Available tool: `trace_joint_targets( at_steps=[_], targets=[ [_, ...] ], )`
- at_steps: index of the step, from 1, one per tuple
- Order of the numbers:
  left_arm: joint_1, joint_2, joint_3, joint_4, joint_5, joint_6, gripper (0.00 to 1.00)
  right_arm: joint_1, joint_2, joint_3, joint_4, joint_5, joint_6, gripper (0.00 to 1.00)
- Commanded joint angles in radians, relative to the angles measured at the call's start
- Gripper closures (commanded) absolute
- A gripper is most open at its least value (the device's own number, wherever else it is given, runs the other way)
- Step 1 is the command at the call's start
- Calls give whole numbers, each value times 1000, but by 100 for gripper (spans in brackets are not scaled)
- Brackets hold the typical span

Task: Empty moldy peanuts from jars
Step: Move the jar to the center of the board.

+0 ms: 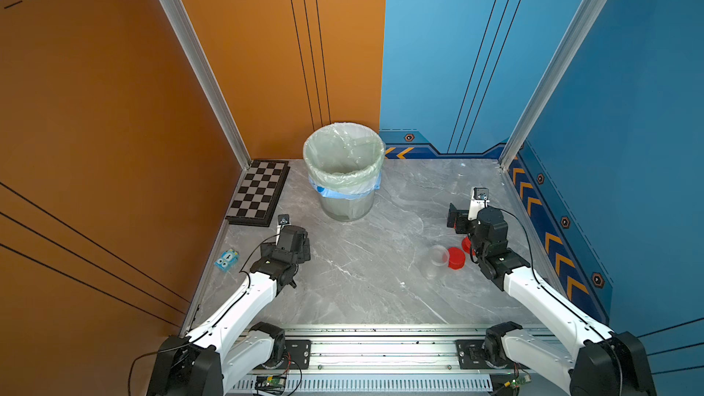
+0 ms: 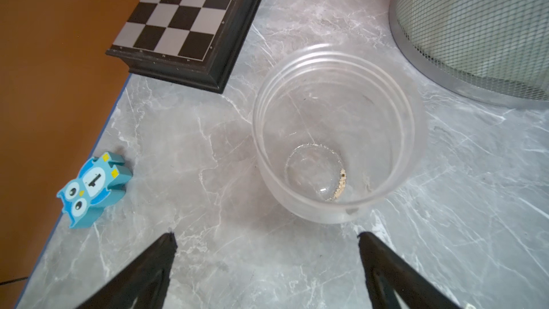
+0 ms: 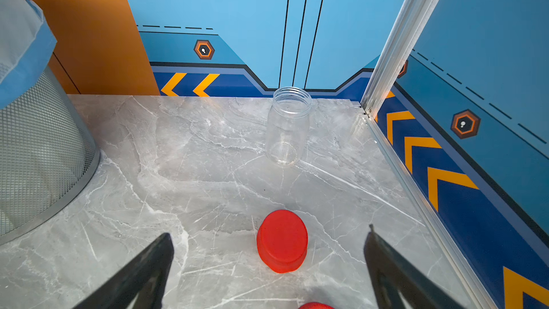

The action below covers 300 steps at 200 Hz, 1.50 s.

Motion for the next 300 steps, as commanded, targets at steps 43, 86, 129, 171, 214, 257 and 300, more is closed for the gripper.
trace_joint_targets(
  at_steps=[43, 86, 129, 171, 214, 257, 300],
  targets=[
    [36, 93, 79, -58, 54, -11, 2, 6, -31, 12, -12, -20, -13, 0],
    [68, 131, 103, -56, 68, 9, 2, 7, -35, 9, -4, -40, -18, 0],
    [82, 208, 155, -54, 93, 55, 2, 8, -48, 0, 6, -52, -20, 0],
    [112, 255, 182, -24, 126, 89, 2, 9, -49, -1, 6, -60, -21, 0],
    [129, 271, 183, 51, 120, 125, 2, 11, -48, -4, 12, -67, -22, 0],
    [156, 299, 157, 194, 134, 160, 2, 15, -41, -2, 10, -68, -23, 0],
    [176, 316, 138, 284, 152, 188, 2, 14, -34, -3, 11, -63, -24, 0]
  ],
)
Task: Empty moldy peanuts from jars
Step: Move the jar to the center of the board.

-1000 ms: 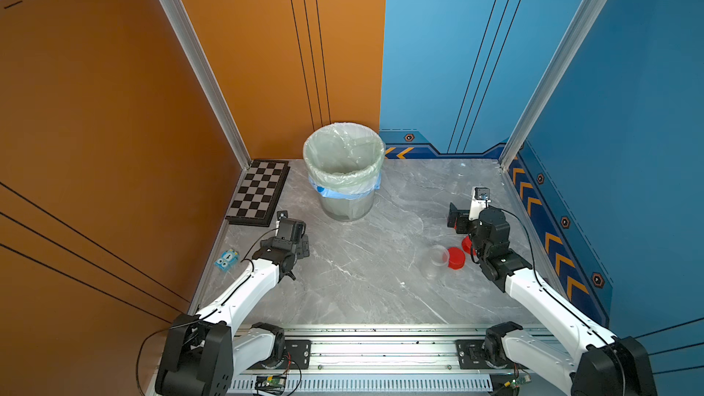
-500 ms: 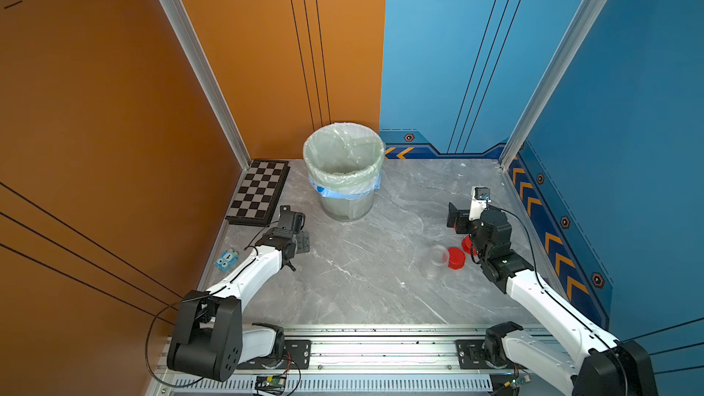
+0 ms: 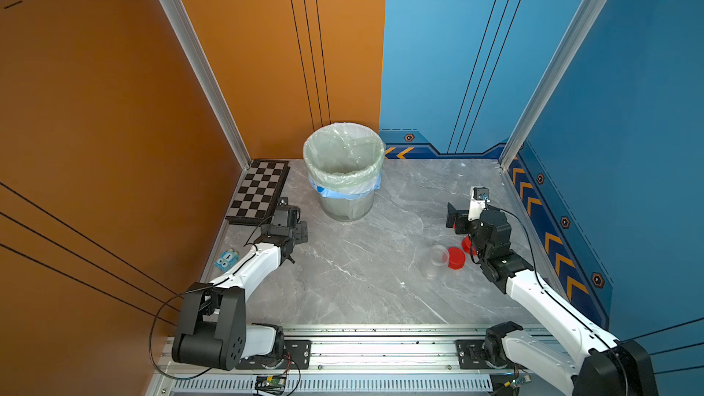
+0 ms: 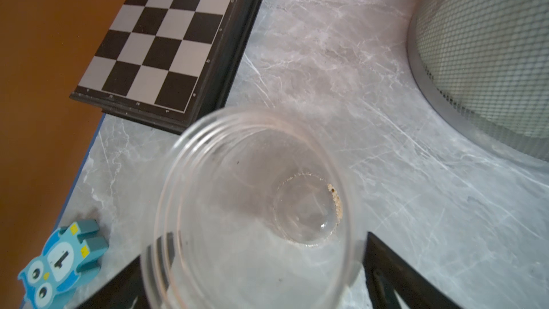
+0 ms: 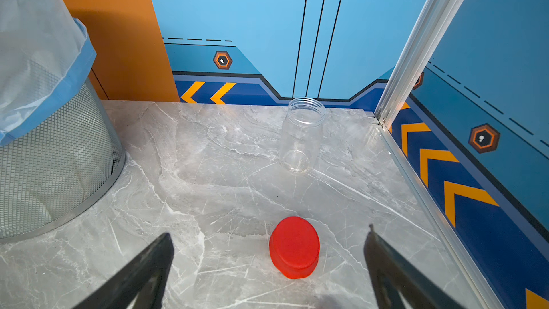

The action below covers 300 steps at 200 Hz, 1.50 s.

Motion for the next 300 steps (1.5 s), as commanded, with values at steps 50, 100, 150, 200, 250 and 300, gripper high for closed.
trace_joint_targets(
  at_steps=[50, 100, 150, 200, 250, 300],
  targets=[
    [2, 56, -20, 110, 40, 53, 2, 9, 10, 0, 16, -14, -18, 0],
    [-3, 58, -36, 184, 26, 77, 1, 12, 8, 0, 14, -18, -20, 0],
    [13, 28, -92, 307, 23, 100, 2, 13, 8, -5, 16, -22, -16, 0],
    [10, 87, -116, 396, 10, 114, 1, 12, 42, -22, 47, 13, -18, 0],
    [7, 120, -124, 477, 11, 133, 0, -8, 134, -76, 159, 105, 2, 0],
    [11, 139, -131, 544, 39, 156, 0, -66, 265, -163, 337, 170, 33, 0]
  ],
)
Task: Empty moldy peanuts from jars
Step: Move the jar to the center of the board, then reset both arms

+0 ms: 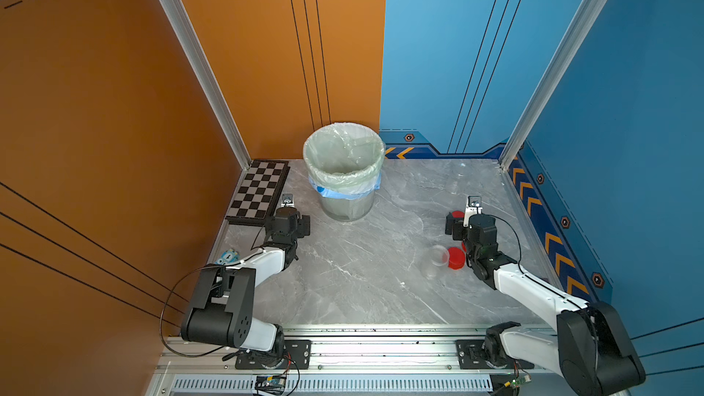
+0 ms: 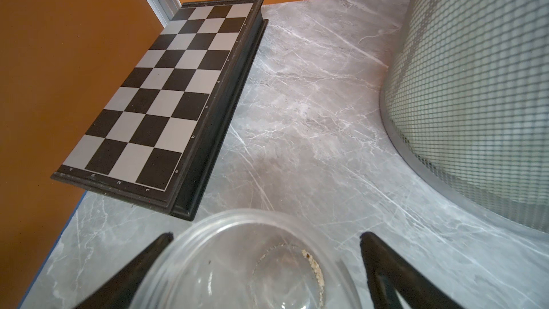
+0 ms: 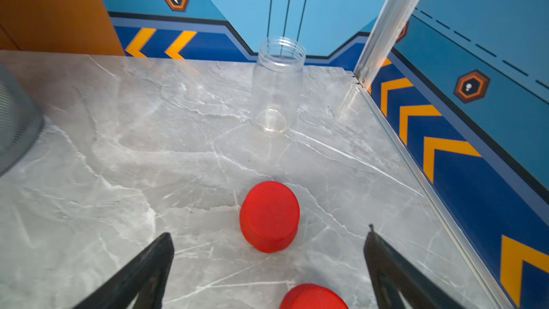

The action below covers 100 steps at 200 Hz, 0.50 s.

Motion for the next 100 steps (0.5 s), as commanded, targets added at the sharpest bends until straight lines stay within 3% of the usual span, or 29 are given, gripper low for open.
trace_joint_targets(
  at_steps=[1, 100],
  targets=[
    [4, 24, -17, 58, 18, 28, 0, -33, 54, -48, 143, 50, 29, 0],
    [-2, 85, -16, 153, 0, 57, 2, -73, 169, -62, 286, 105, -6, 0]
  ],
)
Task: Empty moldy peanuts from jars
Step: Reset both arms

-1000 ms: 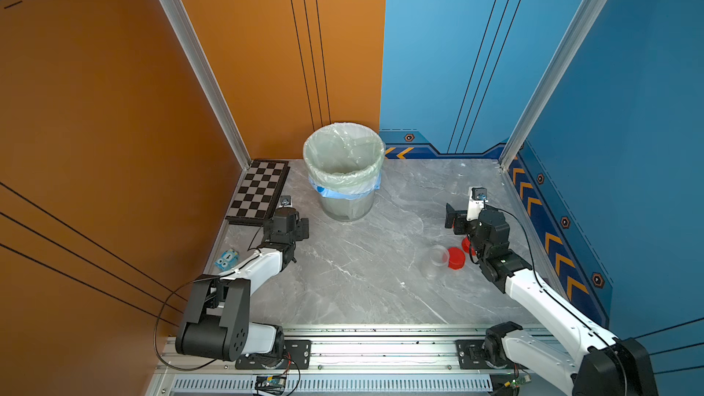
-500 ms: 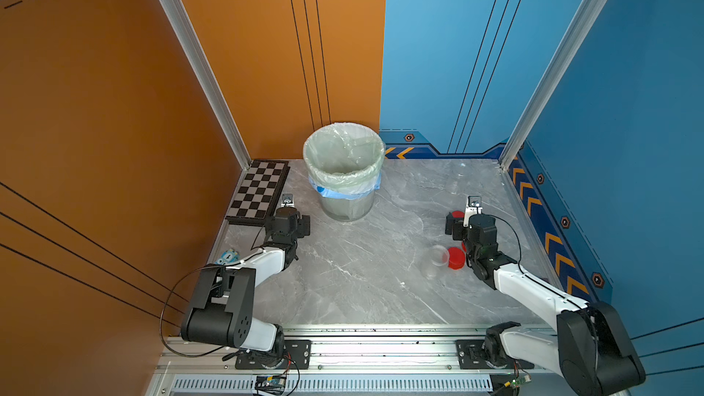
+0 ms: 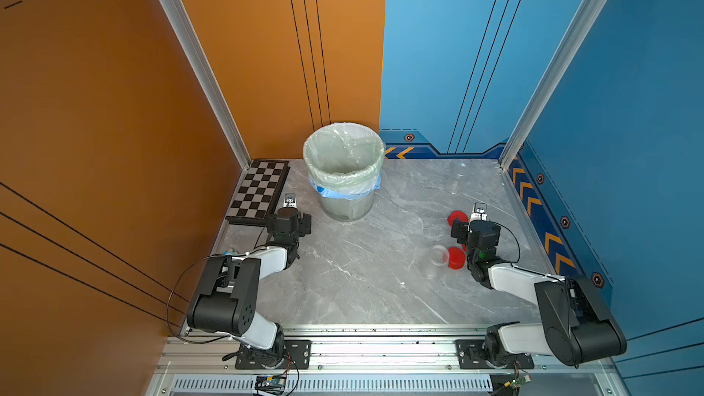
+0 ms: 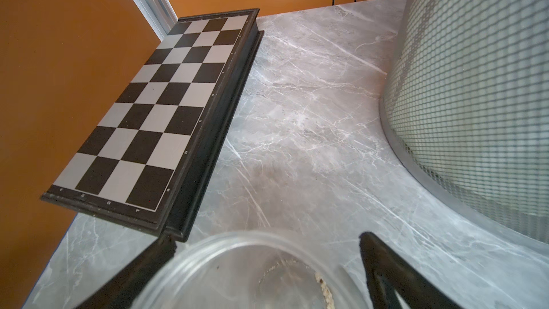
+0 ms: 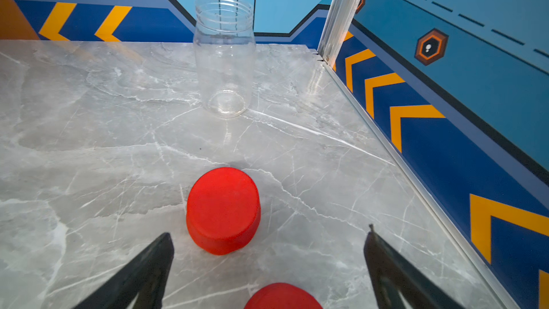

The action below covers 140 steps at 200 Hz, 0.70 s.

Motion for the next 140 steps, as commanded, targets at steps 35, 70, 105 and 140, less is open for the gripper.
trace_joint_targets(
  at_steps=[35, 70, 105, 140],
  targets=[
    [6, 12, -17, 41, 7, 6, 2, -23, 46, -4, 114, 35, -15, 0],
    [11, 5, -31, 60, 10, 1, 2, -34, 122, 21, 153, 32, -13, 0],
    [2, -18, -101, 171, -21, 0, 2, -54, 115, 19, 137, 24, 17, 0],
    [-3, -31, -157, 260, -11, 8, 2, -58, 112, 3, 165, 6, 15, 0]
  ],
)
